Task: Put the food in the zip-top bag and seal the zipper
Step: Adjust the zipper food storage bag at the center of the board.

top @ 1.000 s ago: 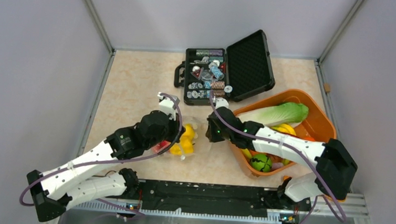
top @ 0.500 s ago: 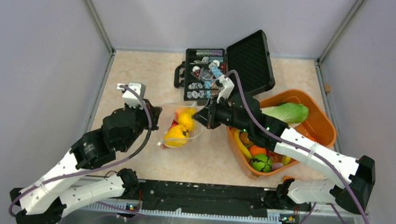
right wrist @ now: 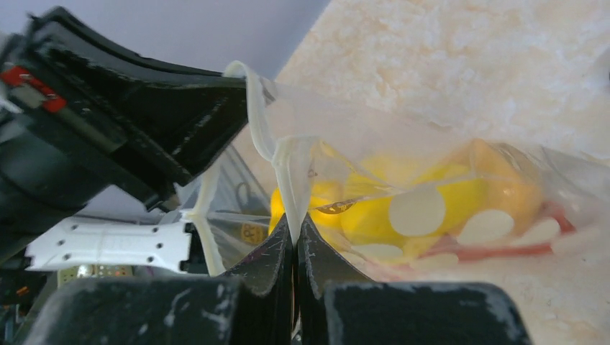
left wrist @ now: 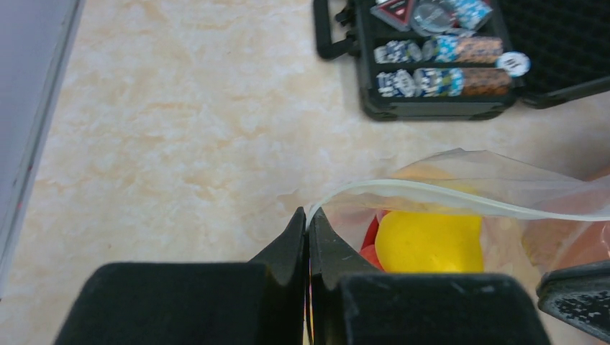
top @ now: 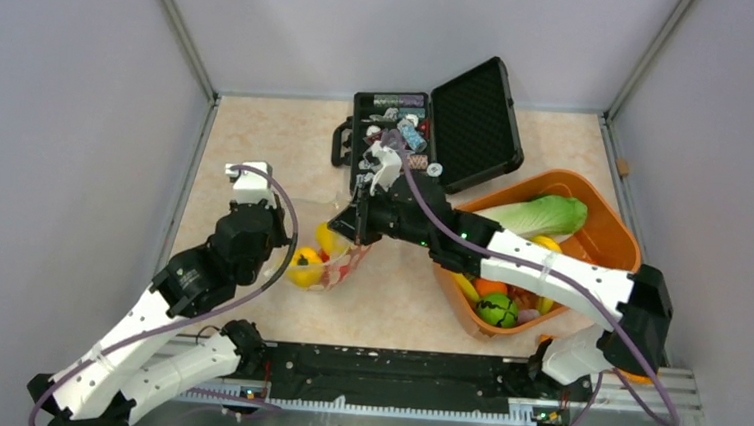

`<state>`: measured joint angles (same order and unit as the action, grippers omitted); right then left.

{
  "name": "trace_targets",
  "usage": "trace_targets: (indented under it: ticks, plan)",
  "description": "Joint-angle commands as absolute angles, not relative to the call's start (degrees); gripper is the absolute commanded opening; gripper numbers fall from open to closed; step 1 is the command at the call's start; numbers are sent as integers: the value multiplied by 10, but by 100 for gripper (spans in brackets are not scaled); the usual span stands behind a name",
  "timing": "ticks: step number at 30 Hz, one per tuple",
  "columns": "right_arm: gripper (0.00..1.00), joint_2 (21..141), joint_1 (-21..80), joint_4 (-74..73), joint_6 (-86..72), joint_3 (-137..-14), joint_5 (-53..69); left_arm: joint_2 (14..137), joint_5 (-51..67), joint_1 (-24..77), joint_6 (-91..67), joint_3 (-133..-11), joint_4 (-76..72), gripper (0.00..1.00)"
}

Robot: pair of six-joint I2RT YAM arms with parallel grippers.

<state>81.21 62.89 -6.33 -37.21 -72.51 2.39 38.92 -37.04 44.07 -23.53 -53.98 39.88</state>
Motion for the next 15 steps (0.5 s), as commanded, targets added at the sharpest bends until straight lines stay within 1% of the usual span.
trace_targets:
  ticks: [1,4,8,15]
  plan:
    - [0,859,634,-30,-397,-757,-4,402,-351,396,-221,-514,385,0]
    - [0,882,633,-34,-397,-770,-32,410,-341,377,-215,-502,375,0]
    - [0,906,634,-35,-390,-792,-31,419,-339,363,-208,-503,378,0]
    - [0,888,632,-32,-370,-788,-56,390,-289,360,-194,-544,384,0]
